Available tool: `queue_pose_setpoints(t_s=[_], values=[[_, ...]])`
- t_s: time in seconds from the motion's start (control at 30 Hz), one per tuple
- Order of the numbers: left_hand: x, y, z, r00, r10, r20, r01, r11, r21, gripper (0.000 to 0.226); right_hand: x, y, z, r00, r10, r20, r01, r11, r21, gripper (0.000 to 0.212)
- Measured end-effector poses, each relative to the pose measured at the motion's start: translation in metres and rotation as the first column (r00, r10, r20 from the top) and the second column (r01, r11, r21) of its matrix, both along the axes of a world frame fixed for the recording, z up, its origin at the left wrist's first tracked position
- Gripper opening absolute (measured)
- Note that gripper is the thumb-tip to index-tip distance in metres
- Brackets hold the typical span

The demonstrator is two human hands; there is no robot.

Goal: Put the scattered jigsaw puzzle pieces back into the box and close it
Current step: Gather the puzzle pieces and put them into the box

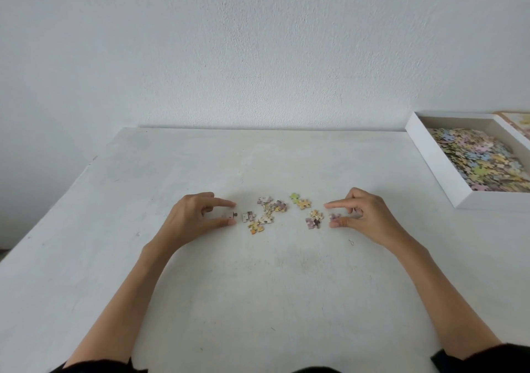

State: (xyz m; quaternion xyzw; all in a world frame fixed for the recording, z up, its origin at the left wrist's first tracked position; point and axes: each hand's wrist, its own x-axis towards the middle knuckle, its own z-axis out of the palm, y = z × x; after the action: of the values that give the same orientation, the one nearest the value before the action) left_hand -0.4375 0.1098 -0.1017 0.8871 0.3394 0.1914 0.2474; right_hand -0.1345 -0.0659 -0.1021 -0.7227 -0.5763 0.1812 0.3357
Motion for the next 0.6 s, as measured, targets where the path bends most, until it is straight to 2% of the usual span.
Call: queue_pose_setpoints(t_s=[0.1, 0.23, 0.37, 0.43, 0.5, 0.6], values=[[0.003, -0.001, 0.000, 0.997, 0.017, 0.072, -0.015, 0.999, -0.032, 0.017, -0.002, 0.002, -0.001, 0.999, -0.032, -0.023, 0.033, 0.996, 0.079, 0.026], [0.003, 0.000, -0.003, 0.994, -0.005, 0.110, 0.013, 0.997, -0.075, 0.012, 0.000, 0.002, -0.002, 0.999, -0.022, -0.028, 0.024, 0.997, 0.079, 0.020], [0.004, 0.000, -0.003, 0.996, 0.021, 0.088, -0.014, 0.997, -0.077, 0.012, -0.003, -0.002, 0.000, 0.993, -0.002, -0.119, 0.015, 0.993, 0.113, 0.018], [0.004, 0.000, -0.003, 0.996, 0.027, 0.082, -0.020, 0.997, -0.081, 0.011, -0.007, -0.001, 0.000, 0.980, -0.007, -0.198, 0.033, 0.991, 0.126, 0.016], [0.004, 0.000, -0.002, 0.996, 0.023, 0.080, -0.016, 0.996, -0.086, 0.011, -0.014, 0.001, 0.002, 0.935, 0.023, -0.355, 0.029, 0.990, 0.140, 0.015], [0.004, 0.000, -0.003, 0.996, 0.027, 0.080, -0.019, 0.995, -0.093, 0.011, -0.024, 0.004, 0.006, 0.787, 0.024, -0.616, 0.040, 0.995, 0.090, 0.021]])
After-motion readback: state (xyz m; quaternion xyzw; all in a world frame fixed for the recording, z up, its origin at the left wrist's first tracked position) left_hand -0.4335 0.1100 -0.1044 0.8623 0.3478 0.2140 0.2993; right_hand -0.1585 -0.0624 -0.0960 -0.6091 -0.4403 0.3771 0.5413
